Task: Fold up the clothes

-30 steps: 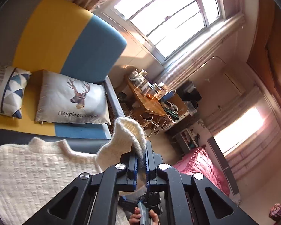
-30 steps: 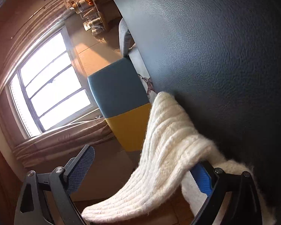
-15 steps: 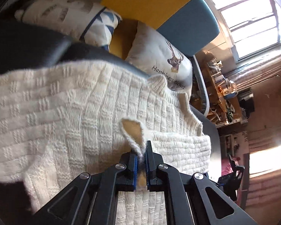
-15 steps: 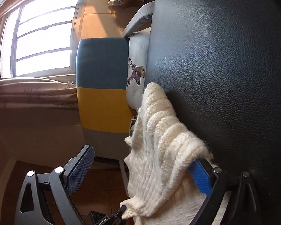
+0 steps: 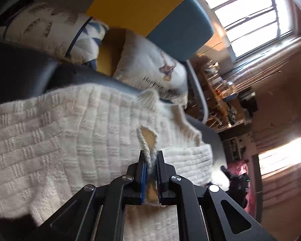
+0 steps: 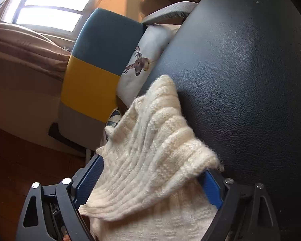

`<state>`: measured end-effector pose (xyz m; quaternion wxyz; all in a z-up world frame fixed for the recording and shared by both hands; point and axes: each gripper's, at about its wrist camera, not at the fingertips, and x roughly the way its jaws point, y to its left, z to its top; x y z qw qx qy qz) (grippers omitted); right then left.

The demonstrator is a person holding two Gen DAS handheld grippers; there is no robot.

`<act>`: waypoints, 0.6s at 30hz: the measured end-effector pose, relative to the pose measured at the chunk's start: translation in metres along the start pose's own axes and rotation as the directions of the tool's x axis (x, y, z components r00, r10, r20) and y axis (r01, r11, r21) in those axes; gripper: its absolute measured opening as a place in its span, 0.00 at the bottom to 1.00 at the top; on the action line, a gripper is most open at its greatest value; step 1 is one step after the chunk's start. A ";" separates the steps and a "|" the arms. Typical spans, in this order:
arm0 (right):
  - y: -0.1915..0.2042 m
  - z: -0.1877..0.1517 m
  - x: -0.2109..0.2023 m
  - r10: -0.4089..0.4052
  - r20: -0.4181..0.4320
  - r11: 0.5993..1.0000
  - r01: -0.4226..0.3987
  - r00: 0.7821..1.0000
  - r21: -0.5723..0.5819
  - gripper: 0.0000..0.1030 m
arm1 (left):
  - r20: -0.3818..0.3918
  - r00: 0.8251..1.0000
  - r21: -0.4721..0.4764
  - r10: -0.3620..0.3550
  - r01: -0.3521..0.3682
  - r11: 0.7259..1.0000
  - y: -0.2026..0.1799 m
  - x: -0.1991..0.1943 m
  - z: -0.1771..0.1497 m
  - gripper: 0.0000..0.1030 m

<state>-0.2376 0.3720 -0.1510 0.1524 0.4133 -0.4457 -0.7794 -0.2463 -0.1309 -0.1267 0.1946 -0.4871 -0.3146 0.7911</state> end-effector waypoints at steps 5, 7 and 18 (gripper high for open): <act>-0.001 0.001 0.000 0.000 -0.026 1.000 0.000 1.000 0.008 0.89 | -0.102 0.994 -0.207 -0.030 0.008 0.978 0.055 0.017 -0.013 0.21; 0.000 0.003 0.001 0.000 -0.030 1.000 0.001 1.000 0.019 0.89 | -0.068 0.995 -0.252 -0.075 0.055 0.966 0.063 0.011 -0.013 0.27; 0.009 0.001 0.005 -0.039 -0.033 0.998 0.037 0.999 -0.042 0.89 | -0.108 0.985 -0.114 0.135 -0.147 0.983 0.032 0.032 0.009 0.16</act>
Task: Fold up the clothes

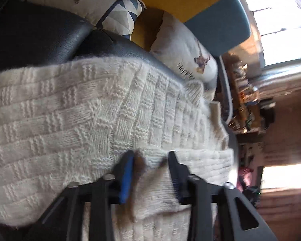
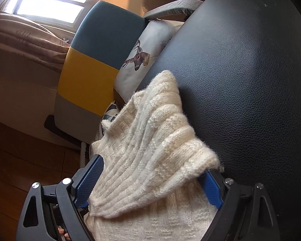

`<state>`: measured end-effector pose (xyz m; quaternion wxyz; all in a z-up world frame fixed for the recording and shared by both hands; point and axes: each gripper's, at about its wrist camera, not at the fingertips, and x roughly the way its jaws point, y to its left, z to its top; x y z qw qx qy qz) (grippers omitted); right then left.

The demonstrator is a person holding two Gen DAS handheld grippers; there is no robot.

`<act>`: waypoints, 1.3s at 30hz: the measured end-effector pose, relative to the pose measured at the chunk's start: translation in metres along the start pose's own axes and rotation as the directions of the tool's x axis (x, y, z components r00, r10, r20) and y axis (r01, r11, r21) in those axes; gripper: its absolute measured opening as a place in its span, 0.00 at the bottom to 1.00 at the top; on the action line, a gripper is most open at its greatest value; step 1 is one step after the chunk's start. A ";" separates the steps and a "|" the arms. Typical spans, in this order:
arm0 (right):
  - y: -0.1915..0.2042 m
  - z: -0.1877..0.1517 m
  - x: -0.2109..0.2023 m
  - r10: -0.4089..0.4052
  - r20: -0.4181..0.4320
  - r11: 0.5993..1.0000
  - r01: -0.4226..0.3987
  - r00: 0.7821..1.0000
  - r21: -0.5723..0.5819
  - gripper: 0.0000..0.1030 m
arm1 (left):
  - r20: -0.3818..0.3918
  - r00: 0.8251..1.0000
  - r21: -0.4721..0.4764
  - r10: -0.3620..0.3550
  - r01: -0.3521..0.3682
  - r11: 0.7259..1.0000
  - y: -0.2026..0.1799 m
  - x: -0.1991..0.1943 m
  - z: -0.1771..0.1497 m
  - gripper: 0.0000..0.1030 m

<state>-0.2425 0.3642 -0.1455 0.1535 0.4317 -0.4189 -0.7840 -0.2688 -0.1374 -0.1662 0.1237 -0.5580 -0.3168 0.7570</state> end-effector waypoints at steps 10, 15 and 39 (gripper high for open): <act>0.008 -0.005 0.000 -0.040 -0.031 0.990 0.036 0.999 -0.134 0.87 | 0.117 0.974 0.079 0.193 -0.202 0.976 -0.009 -0.003 0.000 0.15; -0.015 0.008 -0.029 0.145 -0.124 0.989 -0.141 0.982 0.044 0.88 | 0.190 0.957 0.013 0.221 -0.227 0.974 -0.006 -0.031 -0.005 0.30; -0.003 0.117 0.052 -0.078 -0.287 0.973 0.010 0.955 -0.230 0.15 | -0.043 0.999 0.570 -0.004 0.027 0.821 -0.245 0.128 -0.123 0.36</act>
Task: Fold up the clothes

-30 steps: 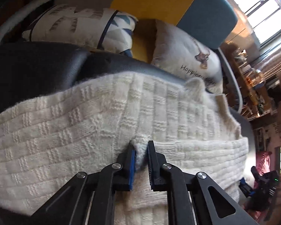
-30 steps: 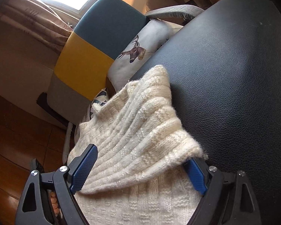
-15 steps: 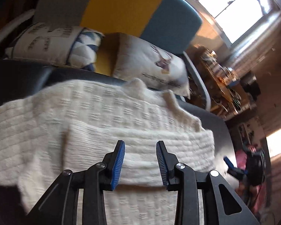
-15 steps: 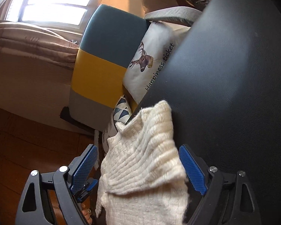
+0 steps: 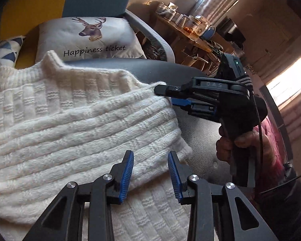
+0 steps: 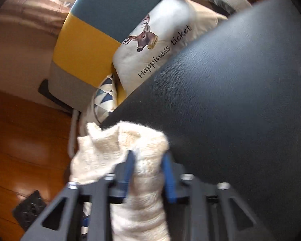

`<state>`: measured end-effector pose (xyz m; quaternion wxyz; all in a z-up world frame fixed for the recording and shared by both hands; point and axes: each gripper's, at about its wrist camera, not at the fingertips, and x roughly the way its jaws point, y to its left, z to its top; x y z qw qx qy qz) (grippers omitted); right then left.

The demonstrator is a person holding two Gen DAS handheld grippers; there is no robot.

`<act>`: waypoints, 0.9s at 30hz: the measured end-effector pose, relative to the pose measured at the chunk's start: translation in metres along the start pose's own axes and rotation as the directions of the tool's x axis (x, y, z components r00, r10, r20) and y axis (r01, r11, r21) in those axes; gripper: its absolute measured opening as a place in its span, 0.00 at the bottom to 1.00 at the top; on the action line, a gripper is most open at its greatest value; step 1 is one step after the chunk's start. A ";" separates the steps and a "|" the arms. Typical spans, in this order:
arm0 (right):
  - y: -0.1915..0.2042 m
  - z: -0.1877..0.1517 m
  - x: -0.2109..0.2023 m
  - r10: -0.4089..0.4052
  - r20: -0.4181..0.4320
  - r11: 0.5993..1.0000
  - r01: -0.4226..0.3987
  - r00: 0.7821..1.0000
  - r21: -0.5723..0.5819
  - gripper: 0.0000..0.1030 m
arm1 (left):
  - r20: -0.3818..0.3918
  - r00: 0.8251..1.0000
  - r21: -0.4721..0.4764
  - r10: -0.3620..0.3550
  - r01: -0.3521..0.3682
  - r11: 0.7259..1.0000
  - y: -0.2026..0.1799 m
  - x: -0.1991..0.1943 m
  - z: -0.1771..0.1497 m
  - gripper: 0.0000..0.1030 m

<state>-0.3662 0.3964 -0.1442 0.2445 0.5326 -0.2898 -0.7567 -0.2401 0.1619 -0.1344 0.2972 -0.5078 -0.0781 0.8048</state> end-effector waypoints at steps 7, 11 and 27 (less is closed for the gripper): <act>0.055 -0.003 0.002 -0.327 0.117 0.844 0.346 0.938 -0.409 0.10 | -0.036 0.993 0.093 0.109 -0.106 0.990 -0.008 0.028 -0.008 0.37; 0.037 -0.001 0.012 -0.336 0.093 0.859 0.346 0.937 -0.378 0.10 | -0.034 0.993 0.100 0.116 -0.112 0.989 -0.008 0.025 -0.009 0.37; 0.071 -0.082 0.000 -0.300 -0.021 0.792 0.236 0.954 -0.562 0.19 | 0.061 0.983 -0.127 0.174 -0.165 0.978 0.075 -0.031 -0.021 0.37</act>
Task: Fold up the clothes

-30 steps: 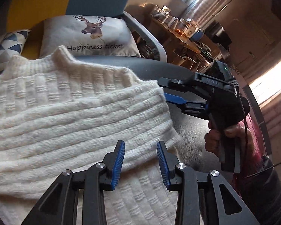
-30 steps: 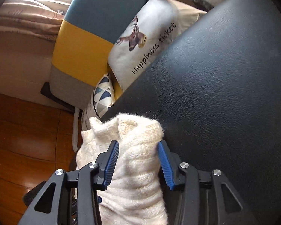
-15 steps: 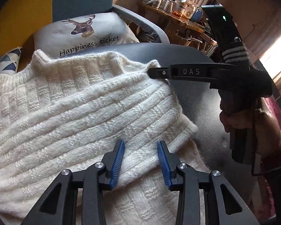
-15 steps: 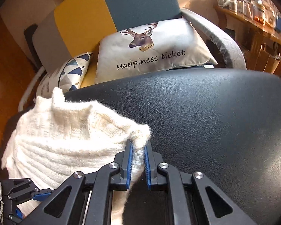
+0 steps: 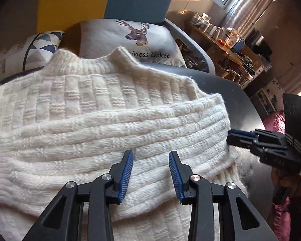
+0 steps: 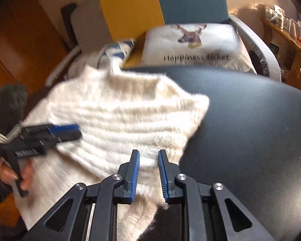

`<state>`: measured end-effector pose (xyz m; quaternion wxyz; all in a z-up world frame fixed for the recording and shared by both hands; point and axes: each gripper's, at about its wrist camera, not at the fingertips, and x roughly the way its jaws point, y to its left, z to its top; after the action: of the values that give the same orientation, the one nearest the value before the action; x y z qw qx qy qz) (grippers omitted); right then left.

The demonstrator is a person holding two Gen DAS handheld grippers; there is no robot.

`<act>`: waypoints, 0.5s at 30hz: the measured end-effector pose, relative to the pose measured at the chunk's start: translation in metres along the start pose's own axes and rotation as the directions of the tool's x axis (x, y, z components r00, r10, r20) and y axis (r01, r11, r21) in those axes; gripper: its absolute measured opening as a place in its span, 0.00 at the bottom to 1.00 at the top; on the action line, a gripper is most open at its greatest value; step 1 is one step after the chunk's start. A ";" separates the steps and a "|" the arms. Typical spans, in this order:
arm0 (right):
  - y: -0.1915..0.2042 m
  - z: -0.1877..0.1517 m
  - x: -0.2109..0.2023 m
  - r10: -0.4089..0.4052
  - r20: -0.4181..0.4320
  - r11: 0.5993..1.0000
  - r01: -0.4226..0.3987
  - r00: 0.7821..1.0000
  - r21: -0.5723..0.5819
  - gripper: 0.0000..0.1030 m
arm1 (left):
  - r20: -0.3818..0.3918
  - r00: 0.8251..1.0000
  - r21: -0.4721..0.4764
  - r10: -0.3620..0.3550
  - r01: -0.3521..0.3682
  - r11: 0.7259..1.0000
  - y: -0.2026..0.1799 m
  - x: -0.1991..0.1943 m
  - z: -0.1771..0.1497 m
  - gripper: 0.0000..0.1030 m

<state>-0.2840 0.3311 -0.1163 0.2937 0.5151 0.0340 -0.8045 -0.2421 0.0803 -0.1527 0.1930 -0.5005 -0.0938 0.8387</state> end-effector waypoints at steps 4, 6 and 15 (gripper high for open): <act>0.013 -0.016 0.017 -0.114 -0.038 0.991 0.110 0.993 -0.078 0.15 | 0.009 0.999 0.024 0.031 -0.032 0.999 0.001 0.007 -0.002 0.37; 0.013 -0.015 0.016 -0.123 -0.034 0.991 0.122 0.992 -0.048 0.16 | 0.010 0.999 0.010 0.032 -0.032 0.999 -0.001 0.004 -0.001 0.37; 0.069 -0.037 -0.036 0.060 0.179 0.985 -0.087 0.982 0.149 0.25 | 0.205 0.954 -0.446 -0.220 0.291 0.846 0.114 -0.116 -0.055 0.40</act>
<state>-0.2085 0.3026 -0.0857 0.2839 0.4653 -0.0738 -0.8351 -0.1708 -0.0734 -0.1263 0.1681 -0.4523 -0.3747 0.7917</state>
